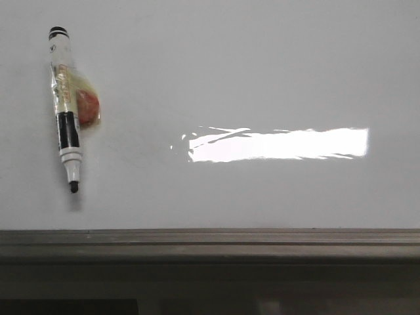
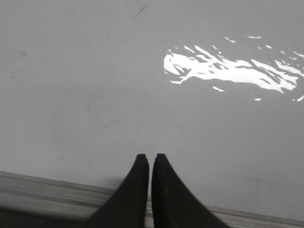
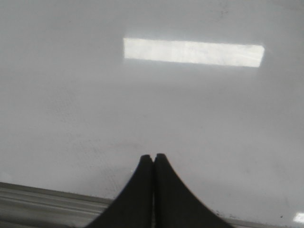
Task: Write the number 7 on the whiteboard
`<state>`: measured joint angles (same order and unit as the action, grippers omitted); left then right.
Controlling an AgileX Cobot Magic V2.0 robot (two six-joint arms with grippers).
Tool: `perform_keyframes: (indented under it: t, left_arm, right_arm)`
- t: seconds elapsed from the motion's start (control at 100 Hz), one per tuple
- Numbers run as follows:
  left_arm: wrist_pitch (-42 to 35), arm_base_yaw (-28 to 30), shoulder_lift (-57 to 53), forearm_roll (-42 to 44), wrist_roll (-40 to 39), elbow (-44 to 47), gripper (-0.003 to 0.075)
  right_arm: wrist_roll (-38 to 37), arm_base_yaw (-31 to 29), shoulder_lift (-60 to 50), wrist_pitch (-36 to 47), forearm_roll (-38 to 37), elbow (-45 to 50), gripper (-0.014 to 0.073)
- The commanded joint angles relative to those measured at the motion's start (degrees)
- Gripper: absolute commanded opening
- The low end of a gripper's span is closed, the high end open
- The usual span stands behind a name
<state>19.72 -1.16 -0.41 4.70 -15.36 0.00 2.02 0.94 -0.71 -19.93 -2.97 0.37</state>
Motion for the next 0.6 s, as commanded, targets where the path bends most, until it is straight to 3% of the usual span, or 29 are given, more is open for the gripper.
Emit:
perform_keyframes:
  t: [0.0, 0.59]
  left_arm:
    - [-2.67, -0.04, -1.62, 0.4, -0.37, 1.41, -0.002]
    - [-2.78, -0.04, -1.62, 0.91, -0.37, 1.41, -0.002]
  right_arm:
    - [0.17, -0.32, -0.84, 1.92, -0.04, 1.12, -0.0064]
    - [0.17, -0.32, -0.84, 1.92, -0.04, 1.12, -0.0064]
